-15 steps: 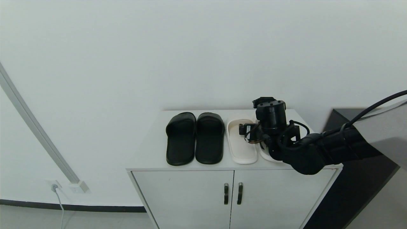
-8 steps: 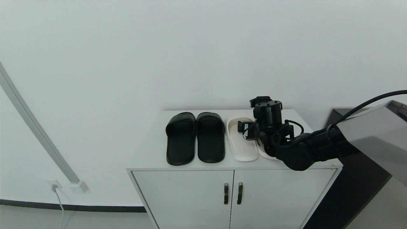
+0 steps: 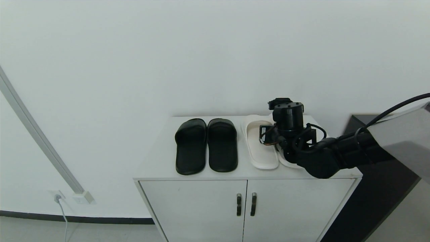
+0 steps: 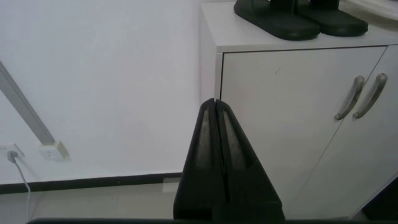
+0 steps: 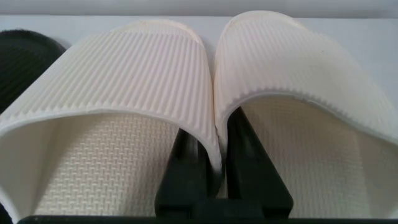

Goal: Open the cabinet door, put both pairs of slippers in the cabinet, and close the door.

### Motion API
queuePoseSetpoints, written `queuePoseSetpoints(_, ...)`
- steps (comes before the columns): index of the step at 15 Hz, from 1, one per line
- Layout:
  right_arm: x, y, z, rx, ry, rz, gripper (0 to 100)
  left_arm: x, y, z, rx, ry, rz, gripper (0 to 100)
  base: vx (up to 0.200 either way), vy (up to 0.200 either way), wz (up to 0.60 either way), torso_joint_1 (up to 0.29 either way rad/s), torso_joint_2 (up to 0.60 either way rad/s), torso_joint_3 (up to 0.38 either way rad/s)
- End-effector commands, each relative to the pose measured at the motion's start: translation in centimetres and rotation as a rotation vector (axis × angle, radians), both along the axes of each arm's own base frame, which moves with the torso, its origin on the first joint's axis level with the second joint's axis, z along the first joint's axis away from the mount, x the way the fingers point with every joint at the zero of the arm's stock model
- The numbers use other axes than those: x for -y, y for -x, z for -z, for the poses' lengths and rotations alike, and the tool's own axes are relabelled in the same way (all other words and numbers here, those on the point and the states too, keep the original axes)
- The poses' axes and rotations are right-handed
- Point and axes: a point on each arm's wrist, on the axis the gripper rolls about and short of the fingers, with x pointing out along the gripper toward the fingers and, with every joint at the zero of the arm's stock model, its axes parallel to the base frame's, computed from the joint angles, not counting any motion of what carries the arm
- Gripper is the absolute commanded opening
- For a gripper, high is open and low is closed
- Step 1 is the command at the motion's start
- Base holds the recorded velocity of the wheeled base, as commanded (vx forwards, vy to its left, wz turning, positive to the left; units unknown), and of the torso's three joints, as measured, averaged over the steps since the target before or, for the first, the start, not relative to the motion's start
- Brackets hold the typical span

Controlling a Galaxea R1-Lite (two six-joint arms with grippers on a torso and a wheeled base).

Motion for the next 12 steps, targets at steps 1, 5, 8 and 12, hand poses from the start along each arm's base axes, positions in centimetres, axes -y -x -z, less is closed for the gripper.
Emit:
queuePoseSetpoints(1, 1.4, 2.8, -3.1, 0.04, -0.028, -0.013, 0, 0.0, 0.0, 0.0, -0.002, -0.002, 0.0, 0, 0.0, 0.0, 0.0, 0.0, 0.0, 0.0)
queuePoseSetpoints(5, 3.2, 9.0, -4.5, 0.016, -0.031, -0.137, 0, 0.0, 0.0, 0.0, -0.002, -0.002, 0.0, 0, 0.0, 0.0, 0.0, 0.0, 0.0, 0.0)
queuePoseSetpoints(8, 4.8, 14.3, -4.4, -0.019, -0.022, -0.379, 0, 0.0, 0.0, 0.0, -0.002, 0.0, 0.0, 0, 0.0, 0.0, 0.0, 0.0, 0.0, 0.0)
queuePoseSetpoints(12, 6.6, 18.3, -3.0, -0.084, -0.005, -0.564, 0, 0.0, 0.0, 0.0, -0.002, 0.0, 0.0, 0, 0.0, 0.0, 0.0, 0.0, 0.0, 0.0)
